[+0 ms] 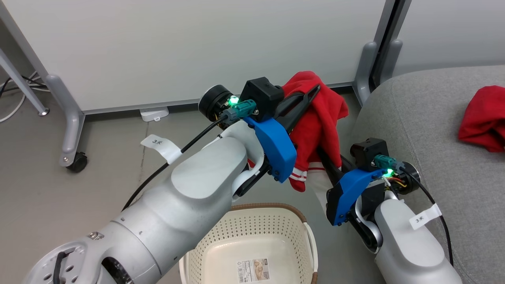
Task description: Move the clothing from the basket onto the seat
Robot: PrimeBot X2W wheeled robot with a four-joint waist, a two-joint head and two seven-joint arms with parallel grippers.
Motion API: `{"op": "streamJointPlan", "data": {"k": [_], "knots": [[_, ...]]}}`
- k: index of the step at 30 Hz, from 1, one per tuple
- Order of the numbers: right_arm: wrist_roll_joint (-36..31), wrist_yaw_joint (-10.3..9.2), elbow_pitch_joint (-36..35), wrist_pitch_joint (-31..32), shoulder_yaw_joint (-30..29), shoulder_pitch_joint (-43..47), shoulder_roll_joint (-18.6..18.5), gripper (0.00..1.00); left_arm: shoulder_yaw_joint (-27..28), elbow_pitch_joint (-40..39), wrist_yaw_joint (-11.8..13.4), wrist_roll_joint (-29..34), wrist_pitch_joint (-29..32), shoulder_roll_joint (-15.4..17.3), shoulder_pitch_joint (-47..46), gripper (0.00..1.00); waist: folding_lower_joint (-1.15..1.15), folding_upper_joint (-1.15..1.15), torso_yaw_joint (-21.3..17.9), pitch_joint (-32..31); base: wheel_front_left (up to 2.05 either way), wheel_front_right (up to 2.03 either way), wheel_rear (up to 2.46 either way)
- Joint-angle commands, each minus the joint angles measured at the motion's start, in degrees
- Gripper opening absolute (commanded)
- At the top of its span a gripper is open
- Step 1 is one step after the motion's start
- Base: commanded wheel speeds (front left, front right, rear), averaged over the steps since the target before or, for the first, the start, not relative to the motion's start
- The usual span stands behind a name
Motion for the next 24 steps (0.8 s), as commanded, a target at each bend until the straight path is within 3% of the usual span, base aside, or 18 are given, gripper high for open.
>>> {"op": "streamJointPlan", "data": {"k": [1,5,7,8,9,19,24], "knots": [[0.2,0.03,0.5,-0.4,0.2,-1.0,-0.1,0.00,-0.1,0.2,-0.1,-0.4,-0.3,0.0,-0.4,0.00,0.00,0.00,-0.1,-0.1,0.00,0.00,0.00],[0.7,0.03,1.4,-1.2,0.2,-1.3,-0.1,0.00,-0.2,0.3,-0.1,-0.5,-0.3,-0.1,-0.2,0.00,0.00,0.00,-0.5,-0.5,0.00,0.00,0.00],[0.8,0.03,1.8,-1.5,0.3,-1.4,-0.1,0.00,-0.2,0.3,-0.1,-0.7,-0.4,-0.1,0.0,0.39,0.00,0.00,-0.6,-0.6,0.00,0.00,0.00],[0.9,0.03,2.0,-1.6,0.3,-1.4,-0.1,0.00,-0.3,0.4,-0.1,-0.9,-0.4,-0.1,0.2,0.83,0.00,0.00,-0.6,-0.7,0.00,0.00,0.00],[1.0,0.03,2.1,-1.8,0.3,-1.5,-0.1,0.00,-0.3,0.4,-0.1,-1.0,-0.4,-0.1,0.3,1.00,0.00,0.00,-0.7,-0.7,0.00,0.00,0.00],[1.1,0.03,2.6,-3.1,-0.3,-1.3,-0.1,0.00,0.4,-0.7,-0.1,-3.4,-0.4,1.5,3.2,1.00,0.00,0.00,-1.0,-1.3,0.00,0.00,0.00],[0.6,0.02,1.9,-3.5,-1.0,-1.3,-0.1,0.00,4.8,-5.0,0.5,-1.6,-0.4,3.9,7.6,1.00,0.00,0.00,-1.0,-1.4,0.00,0.00,0.00]]}}
